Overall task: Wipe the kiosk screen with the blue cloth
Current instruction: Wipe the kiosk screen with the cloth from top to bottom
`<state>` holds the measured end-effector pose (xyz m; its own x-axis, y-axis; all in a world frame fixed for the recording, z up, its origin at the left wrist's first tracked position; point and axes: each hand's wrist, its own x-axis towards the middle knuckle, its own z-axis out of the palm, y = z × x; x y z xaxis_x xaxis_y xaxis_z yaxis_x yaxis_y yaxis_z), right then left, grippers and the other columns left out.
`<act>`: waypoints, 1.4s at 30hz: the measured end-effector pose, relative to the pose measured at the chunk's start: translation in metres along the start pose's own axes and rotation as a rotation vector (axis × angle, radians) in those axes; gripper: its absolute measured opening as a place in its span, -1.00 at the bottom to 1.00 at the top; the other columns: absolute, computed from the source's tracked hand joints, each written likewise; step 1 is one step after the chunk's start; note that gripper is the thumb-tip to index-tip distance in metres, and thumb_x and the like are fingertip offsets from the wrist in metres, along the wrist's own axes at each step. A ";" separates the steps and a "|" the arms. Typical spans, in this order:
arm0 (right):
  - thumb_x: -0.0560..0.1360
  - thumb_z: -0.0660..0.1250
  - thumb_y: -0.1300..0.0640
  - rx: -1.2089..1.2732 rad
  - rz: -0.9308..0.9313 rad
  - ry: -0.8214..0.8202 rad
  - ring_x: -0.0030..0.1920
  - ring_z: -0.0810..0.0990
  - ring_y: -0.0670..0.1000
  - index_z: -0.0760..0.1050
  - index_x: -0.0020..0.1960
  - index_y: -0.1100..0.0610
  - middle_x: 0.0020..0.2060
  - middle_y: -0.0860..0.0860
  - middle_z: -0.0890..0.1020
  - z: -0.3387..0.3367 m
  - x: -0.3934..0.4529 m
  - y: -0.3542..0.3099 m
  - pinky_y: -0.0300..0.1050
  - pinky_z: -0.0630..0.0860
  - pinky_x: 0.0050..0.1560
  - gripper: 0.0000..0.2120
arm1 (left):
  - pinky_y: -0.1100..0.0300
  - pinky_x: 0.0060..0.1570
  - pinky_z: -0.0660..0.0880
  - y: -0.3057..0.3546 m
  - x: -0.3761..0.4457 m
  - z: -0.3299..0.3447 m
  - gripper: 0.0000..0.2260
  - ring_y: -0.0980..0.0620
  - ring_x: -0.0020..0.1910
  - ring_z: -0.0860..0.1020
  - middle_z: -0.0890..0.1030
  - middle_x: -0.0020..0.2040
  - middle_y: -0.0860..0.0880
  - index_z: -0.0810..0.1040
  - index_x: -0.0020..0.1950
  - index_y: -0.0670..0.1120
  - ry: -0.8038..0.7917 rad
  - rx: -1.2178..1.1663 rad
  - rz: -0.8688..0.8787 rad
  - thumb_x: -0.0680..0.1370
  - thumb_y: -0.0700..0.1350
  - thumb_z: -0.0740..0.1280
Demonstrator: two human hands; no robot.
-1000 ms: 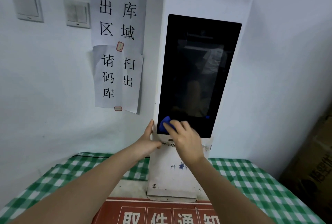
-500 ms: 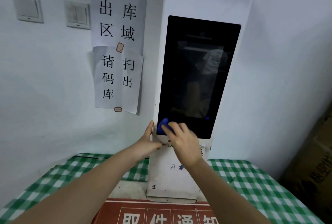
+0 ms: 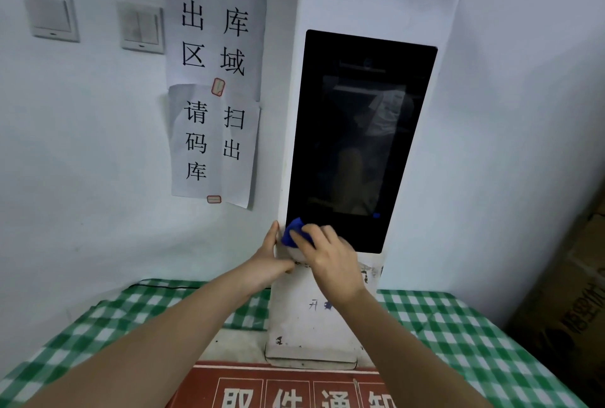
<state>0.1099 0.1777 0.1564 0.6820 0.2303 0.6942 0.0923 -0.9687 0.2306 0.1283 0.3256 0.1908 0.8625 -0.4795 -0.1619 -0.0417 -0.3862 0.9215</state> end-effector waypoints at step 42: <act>0.08 0.56 0.22 -0.020 -0.126 -0.162 -0.11 0.44 0.03 0.57 0.11 0.08 -0.01 -0.01 0.52 0.023 -0.010 -0.026 -0.16 0.47 -0.42 -0.40 | 0.11 0.22 0.43 -0.024 0.010 -0.009 -0.31 -0.08 0.35 0.35 0.32 0.42 -0.13 -0.04 0.56 -0.03 0.029 0.046 -0.252 0.51 -0.17 0.23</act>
<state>0.1172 0.1987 0.1276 0.7739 0.3298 0.5406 0.1709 -0.9308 0.3232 0.1428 0.3376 0.1702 0.8625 -0.3411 -0.3737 0.1543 -0.5262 0.8363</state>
